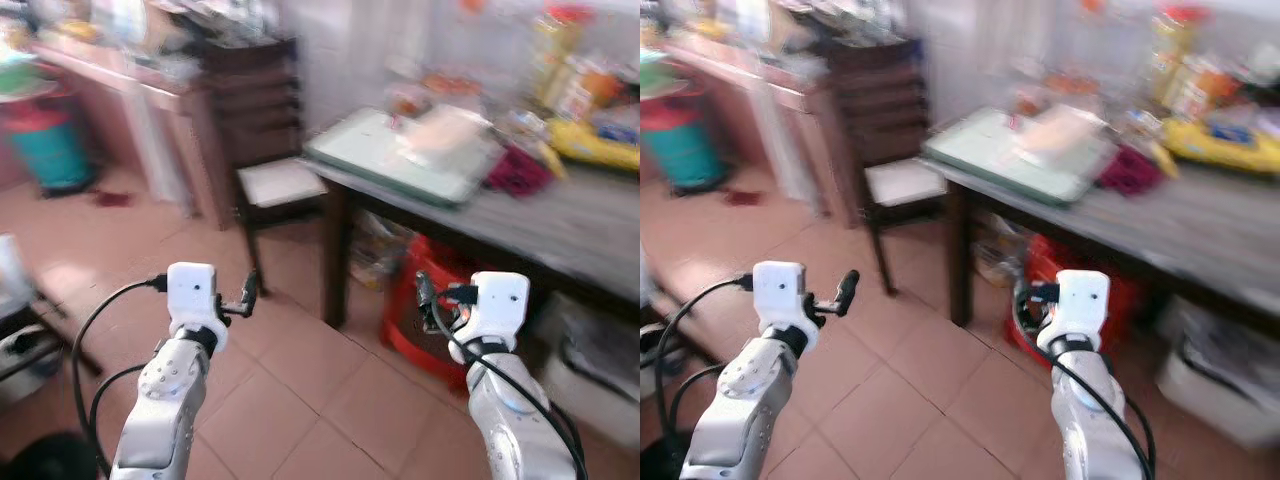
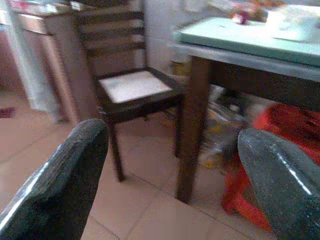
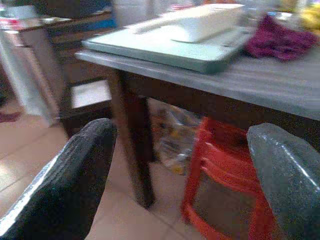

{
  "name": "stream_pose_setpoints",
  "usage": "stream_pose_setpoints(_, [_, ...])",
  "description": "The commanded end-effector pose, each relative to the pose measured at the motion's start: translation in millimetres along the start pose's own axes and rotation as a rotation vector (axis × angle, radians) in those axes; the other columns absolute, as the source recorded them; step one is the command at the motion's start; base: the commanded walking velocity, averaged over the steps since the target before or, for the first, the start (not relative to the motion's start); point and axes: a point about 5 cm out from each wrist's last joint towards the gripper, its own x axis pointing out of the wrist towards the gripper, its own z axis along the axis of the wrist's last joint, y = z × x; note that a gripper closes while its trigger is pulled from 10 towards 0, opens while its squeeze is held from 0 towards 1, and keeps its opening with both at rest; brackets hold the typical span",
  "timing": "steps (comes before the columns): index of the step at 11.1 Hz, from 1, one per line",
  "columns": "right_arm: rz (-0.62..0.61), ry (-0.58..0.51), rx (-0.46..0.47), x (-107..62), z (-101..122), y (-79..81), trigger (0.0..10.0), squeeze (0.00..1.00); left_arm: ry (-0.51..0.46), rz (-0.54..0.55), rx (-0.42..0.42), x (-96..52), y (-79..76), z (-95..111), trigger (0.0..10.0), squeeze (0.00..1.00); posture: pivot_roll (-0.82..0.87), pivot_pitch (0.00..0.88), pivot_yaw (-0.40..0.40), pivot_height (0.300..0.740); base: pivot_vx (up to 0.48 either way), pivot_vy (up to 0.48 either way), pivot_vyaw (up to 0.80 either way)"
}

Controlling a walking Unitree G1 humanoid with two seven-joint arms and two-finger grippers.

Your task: Setting the table

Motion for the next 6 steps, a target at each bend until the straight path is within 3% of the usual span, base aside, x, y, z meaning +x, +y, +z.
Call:
stream_pose_setpoints(1, [-0.001,0.006,0.004,1.1,0.4,-0.4,10.0,0.0,0.002,0.021,0.018,0.4,3.8,1.8,10.0,0.0,0.0,0.0,0.039,0.74,0.0,0.0,-0.8])
stream_pose_setpoints(3, [-0.002,0.006,0.008,1.6,0.2,0.6,10.0,0.0,0.006,0.021,0.022,0.9,4.1,2.5,10.0,0.0,0.0,0.0,0.043,0.74,0.0,0.0,-0.66])
stream_pose_setpoints(6, [-0.011,0.004,0.014,2.4,0.3,0.1,10.0,0.0,0.014,0.02,0.031,0.9,3.8,2.0,10.0,0.0,0.0,0.0,0.047,0.74,-0.082,0.0,0.0])
